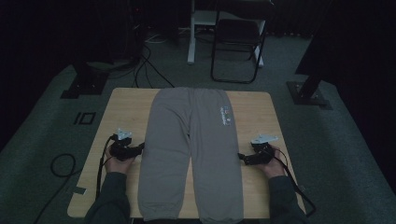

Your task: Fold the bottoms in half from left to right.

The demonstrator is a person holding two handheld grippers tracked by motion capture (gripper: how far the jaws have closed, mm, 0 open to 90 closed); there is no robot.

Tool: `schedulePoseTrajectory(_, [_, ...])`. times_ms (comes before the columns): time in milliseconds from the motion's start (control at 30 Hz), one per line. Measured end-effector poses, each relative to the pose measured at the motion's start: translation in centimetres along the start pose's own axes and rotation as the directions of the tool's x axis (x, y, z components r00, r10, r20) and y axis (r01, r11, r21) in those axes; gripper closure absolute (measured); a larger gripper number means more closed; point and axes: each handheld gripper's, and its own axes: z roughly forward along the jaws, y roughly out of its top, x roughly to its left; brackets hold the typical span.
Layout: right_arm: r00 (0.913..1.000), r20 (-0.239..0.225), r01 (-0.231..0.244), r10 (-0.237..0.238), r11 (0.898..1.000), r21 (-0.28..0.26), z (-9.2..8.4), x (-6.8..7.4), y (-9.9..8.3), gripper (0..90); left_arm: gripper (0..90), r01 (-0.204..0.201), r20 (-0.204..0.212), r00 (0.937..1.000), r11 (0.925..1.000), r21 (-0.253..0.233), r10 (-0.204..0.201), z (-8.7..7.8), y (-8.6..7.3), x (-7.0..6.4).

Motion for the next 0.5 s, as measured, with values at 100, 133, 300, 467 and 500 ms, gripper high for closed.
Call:
schedulePoseTrajectory(100, [1.0000, 0.006, -0.006, 0.006, 1.000, 0.000, 0.0, 0.1, 0.0, 14.8, 34.0, 0.013, 0.023, 0.9997, 0.9998, -0.013, -0.013, -0.1, 0.3, -0.4])
schedulePoseTrajectory(133, [0.9999, 0.009, -0.009, 0.009, 1.000, 0.000, 0.0, 0.1, 0.0, 14.9, 34.1, 0.015, 0.027, 0.9995, 0.9998, -0.014, -0.015, 0.0, 0.3, -0.6])
schedulePoseTrajectory(300, [0.9995, 0.022, -0.022, 0.022, 1.000, -0.001, 0.0, 0.3, 0.0, 15.5, 35.1, 0.002, 0.039, 0.9992, 1.0000, -0.002, -0.002, 0.6, 0.6, -1.3])
schedulePoseTrajectory(467, [0.9993, 0.027, -0.026, 0.027, 1.000, -0.002, 0.0, 0.3, 0.1, 15.7, 35.6, -0.026, 0.028, 0.9993, 0.9993, 0.029, 0.025, 1.5, 0.8, -1.9])
schedulePoseTrajectory(500, [0.9993, 0.027, -0.026, 0.027, 1.000, -0.002, 0.0, 0.3, 0.1, 15.7, 35.6, -0.026, 0.028, 0.9993, 0.9993, 0.029, 0.025, 1.5, 0.8, -1.9])
